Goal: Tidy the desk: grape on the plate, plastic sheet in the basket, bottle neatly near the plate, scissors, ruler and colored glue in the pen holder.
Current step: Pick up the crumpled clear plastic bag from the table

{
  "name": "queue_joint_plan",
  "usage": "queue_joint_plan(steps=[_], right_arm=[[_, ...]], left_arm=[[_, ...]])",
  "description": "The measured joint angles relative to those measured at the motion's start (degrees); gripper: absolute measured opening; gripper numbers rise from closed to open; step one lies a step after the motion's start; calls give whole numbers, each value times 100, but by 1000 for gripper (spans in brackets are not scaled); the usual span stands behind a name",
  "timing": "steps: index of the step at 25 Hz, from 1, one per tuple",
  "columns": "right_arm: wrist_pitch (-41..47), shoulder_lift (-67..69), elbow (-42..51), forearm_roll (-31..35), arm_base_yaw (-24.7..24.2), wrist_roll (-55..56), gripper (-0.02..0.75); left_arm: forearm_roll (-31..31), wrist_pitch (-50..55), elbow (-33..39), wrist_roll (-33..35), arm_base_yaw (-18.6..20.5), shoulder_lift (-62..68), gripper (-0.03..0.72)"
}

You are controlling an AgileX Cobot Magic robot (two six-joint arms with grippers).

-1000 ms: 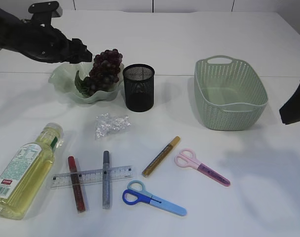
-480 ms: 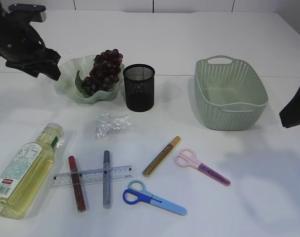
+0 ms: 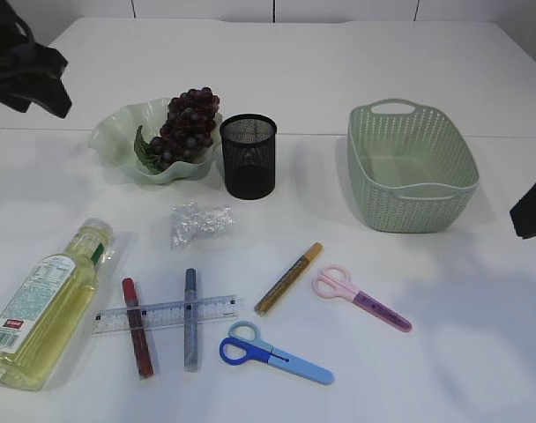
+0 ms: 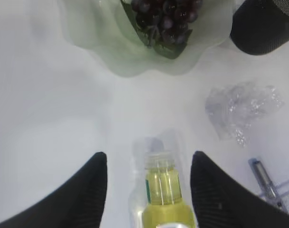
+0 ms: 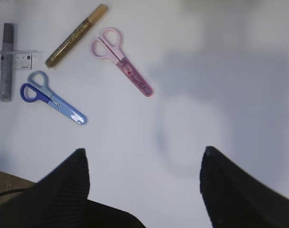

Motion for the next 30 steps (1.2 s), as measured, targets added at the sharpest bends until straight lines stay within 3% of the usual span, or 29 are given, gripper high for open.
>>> queue_joint_plan(steps=[15,22,30], right_arm=[[47,0,0,-10,0,26,564],[28,0,-37,108,0,86,564],[69,11,-250,130,0,107,564]], left_arm=[[-25,-250,2540,-298,0,-2213,405],[-106,-222,3304,-354,0,-3126,405],[-106,-35,3629,-387,0,-3263,405]])
